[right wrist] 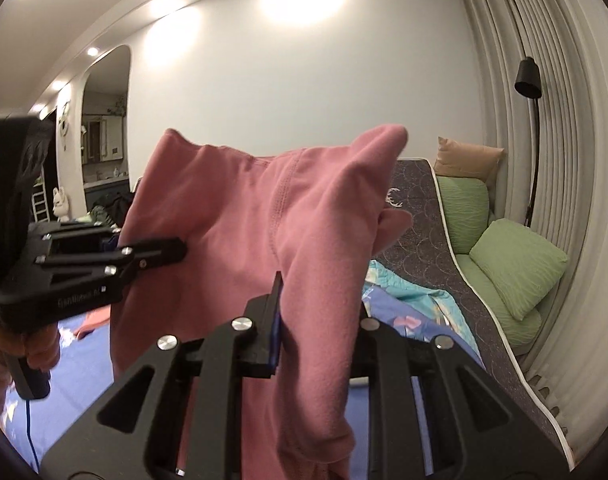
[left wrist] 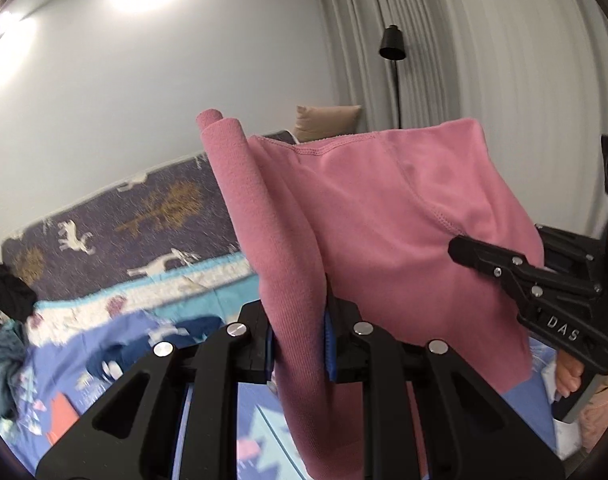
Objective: Fold small clothes
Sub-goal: 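Lift the folded pink shirt with both grippers, then place the pink shirt onto the beige clothes stack and open both grippers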
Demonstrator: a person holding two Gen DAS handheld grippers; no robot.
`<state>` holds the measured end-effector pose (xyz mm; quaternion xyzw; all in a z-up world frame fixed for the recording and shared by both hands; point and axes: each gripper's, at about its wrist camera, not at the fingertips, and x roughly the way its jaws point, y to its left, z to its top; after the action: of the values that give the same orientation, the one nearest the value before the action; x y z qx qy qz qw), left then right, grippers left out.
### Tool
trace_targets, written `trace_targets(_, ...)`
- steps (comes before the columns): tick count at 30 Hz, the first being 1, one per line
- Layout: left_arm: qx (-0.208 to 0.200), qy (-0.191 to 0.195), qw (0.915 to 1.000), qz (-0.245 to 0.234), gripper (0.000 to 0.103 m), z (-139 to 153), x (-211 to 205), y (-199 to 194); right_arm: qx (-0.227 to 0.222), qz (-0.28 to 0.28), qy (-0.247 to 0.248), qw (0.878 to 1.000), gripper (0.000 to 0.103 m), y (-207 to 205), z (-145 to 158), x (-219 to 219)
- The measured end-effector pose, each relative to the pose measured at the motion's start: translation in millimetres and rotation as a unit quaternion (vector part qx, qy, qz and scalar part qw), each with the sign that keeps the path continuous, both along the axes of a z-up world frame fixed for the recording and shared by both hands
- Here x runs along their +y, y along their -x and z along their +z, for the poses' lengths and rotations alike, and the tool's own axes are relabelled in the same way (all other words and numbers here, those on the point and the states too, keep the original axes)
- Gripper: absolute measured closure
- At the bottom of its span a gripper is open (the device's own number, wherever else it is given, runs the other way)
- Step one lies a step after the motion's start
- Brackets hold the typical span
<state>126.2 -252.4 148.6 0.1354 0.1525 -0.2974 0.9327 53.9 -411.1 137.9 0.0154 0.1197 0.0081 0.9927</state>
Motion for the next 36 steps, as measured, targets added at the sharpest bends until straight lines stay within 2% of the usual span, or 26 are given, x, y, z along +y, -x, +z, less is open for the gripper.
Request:
trace_targets(2,-0.005,-0.003,0.9999,0.014,0.084,5,-10,-18,0.001,-0.005,0.000,1.000,0.084,-23,8,-7)
trace_targets(8,0.014,-0.006,0.9989,0.045,0.084,2,-35,-80,0.026,-0.019,-0.002,0.999,0.084,-96,11,-23)
trace_targets(12,0.025,-0.019,0.9976,0.062,0.084,-21,-55,-134,0.051,-0.027,0.001,0.998,0.084,-149,-2,-34)
trace_targets(14,0.036,-0.020,0.9961,0.078,0.083,-38,-60,-161,0.068,-0.025,-0.006,0.997,0.084,-183,-18,-38)
trace_targets(15,0.046,-0.023,0.9937,0.100,0.076,-56,-64,-184,0.082,-0.020,-0.013,0.996,0.080,-206,-30,-43)
trace_targets(16,0.052,-0.027,0.9913,0.118,0.061,-69,-64,-196,0.096,-0.023,-0.017,0.995,0.063,-227,-44,-47)
trace_targets(17,0.076,-0.044,0.9850,0.149,0.053,-100,-66,-220,0.119,-0.041,-0.013,0.992,0.046,-246,-62,-49)
trace_targets(18,0.097,-0.060,0.9817,0.153,0.050,-121,-67,-232,0.145,-0.072,-0.003,0.987,0.030,-263,-81,-52)
trace_targets(19,0.127,-0.101,0.9748,0.153,0.050,-158,-68,-248,0.178,-0.097,0.008,0.979,0.035,-279,-106,-57)
trace_targets(20,0.137,-0.143,0.9681,0.154,0.050,-186,-69,-254,0.211,-0.098,0.004,0.973,0.041,-288,-132,-61)
trace_targets(21,0.135,-0.172,0.9641,0.151,0.050,-204,-69,-254,0.224,-0.096,-0.006,0.970,0.049,-288,-145,-64)
trace_targets(22,0.107,-0.194,0.9651,0.140,0.050,-224,-66,-247,0.240,-0.089,-0.022,0.966,0.051,-283,-165,-67)
trace_targets(24,0.063,-0.190,0.9717,0.126,0.050,-230,-60,-228,0.240,-0.082,-0.030,0.967,0.051,-265,-182,-67)
trace_targets(26,0.061,-0.182,0.9750,0.112,0.050,-225,-56,-212,0.236,-0.090,-0.028,0.967,0.047,-242,-188,-64)
trace_targets(27,0.062,-0.176,0.9766,0.106,0.049,-220,-52,-202,0.233,-0.095,-0.026,0.967,0.041,-232,-190,-61)
trace_targets(29,0.069,-0.156,0.9813,0.090,0.040,-210,-43,-179,0.221,-0.102,-0.018,0.970,0.040,-203,-181,-48)
trace_targets(33,0.057,-0.085,0.9927,0.064,0.022,-180,-18,-114,0.181,-0.108,0.012,0.977,0.027,-137,-149,-11)
trace_targets(36,0.051,-0.051,0.9960,0.052,0.012,-163,5,-65,0.150,-0.101,0.026,0.983,0.022,-80,-124,11)
